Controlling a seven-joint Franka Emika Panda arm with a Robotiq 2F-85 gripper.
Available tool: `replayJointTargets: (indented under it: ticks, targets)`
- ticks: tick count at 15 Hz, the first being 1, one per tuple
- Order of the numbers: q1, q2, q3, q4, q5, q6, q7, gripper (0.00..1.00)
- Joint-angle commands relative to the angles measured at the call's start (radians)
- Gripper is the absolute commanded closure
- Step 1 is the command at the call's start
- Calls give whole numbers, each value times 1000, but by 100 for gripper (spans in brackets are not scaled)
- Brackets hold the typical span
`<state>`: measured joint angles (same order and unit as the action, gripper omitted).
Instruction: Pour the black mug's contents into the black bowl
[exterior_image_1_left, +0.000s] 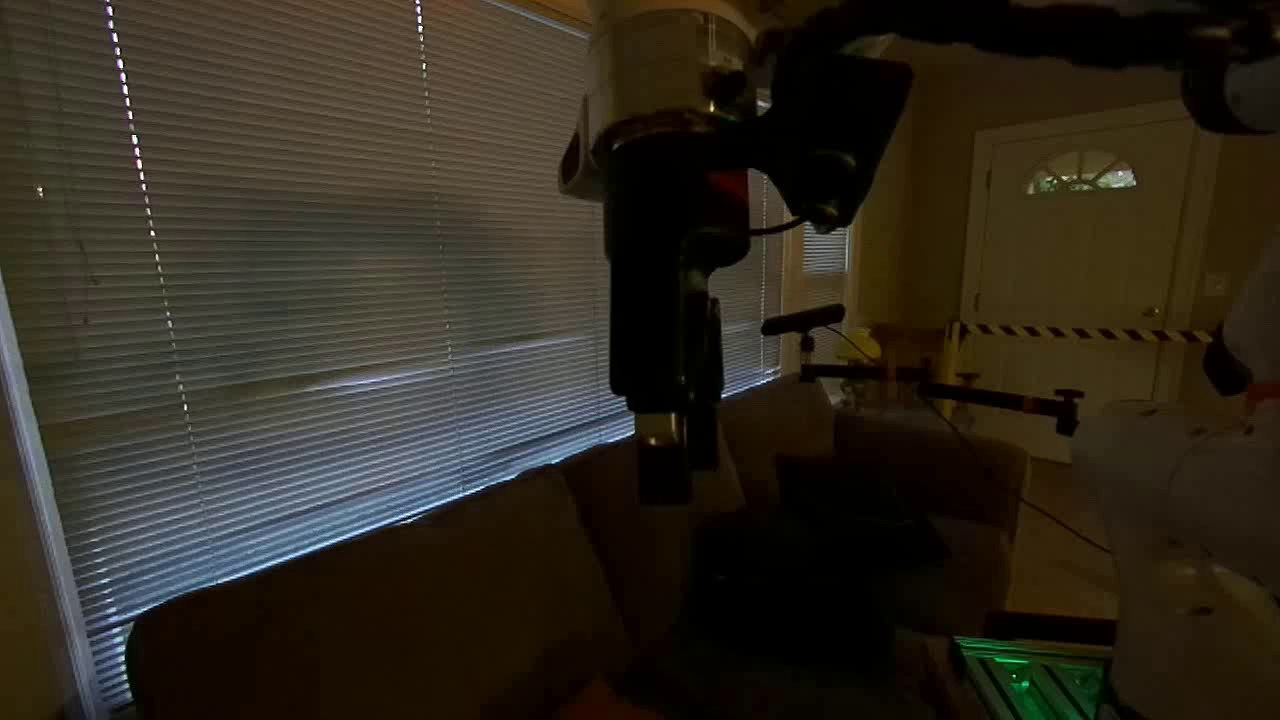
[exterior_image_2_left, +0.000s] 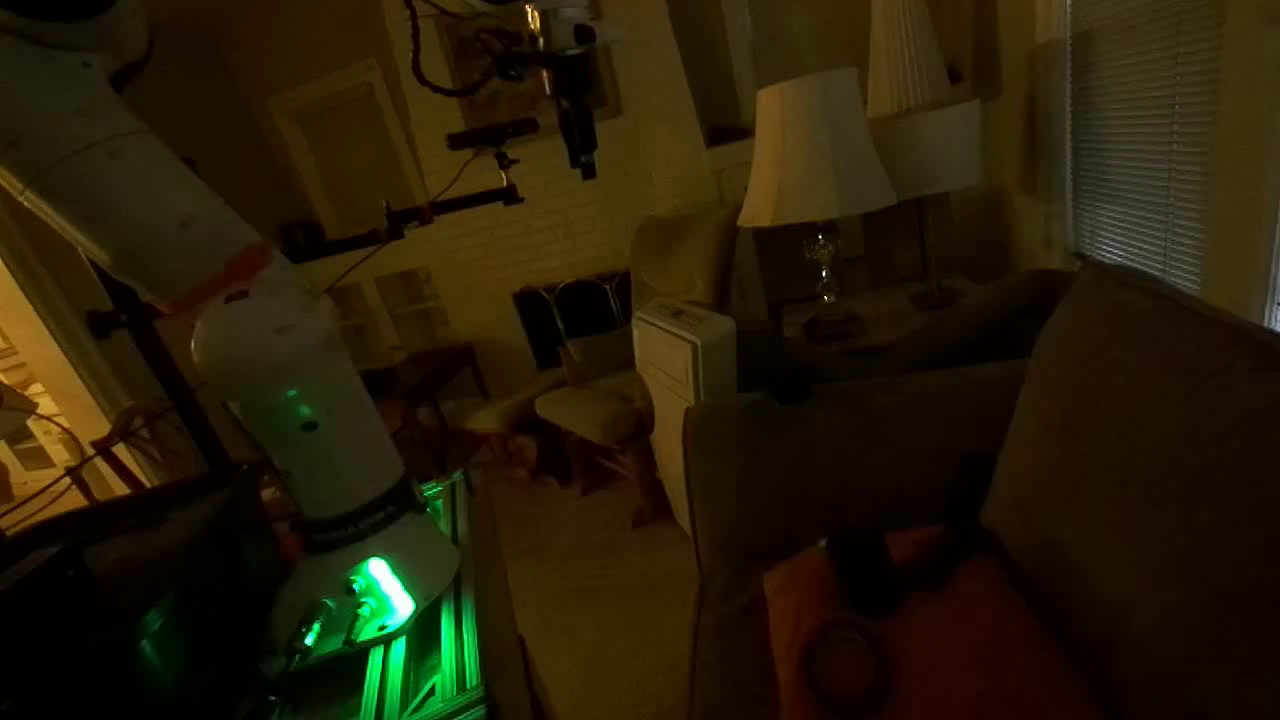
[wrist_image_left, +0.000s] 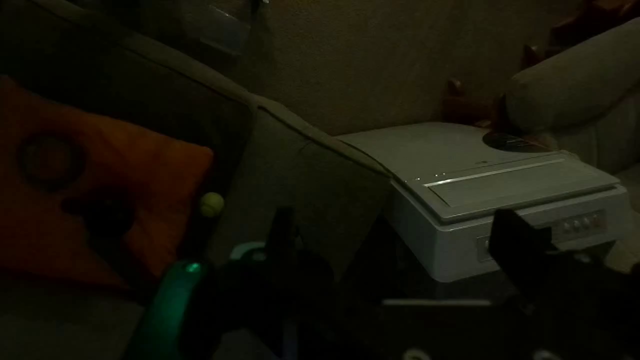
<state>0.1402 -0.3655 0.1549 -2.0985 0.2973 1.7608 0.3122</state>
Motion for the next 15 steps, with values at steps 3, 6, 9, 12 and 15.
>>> replayJointTargets:
  ticks: [3,6,9,12,15]
  targets:
    - [-9,0,7,2,2,-3,-2,0]
    - [-9,0,7,2,2,-3,-2,0]
    - [-42,-9,21,-23,-57,16,89,0]
    - [-90,-33,27,-75,-154,52,201,0]
    - [-136,-56,26,-132,-255,69,298,0]
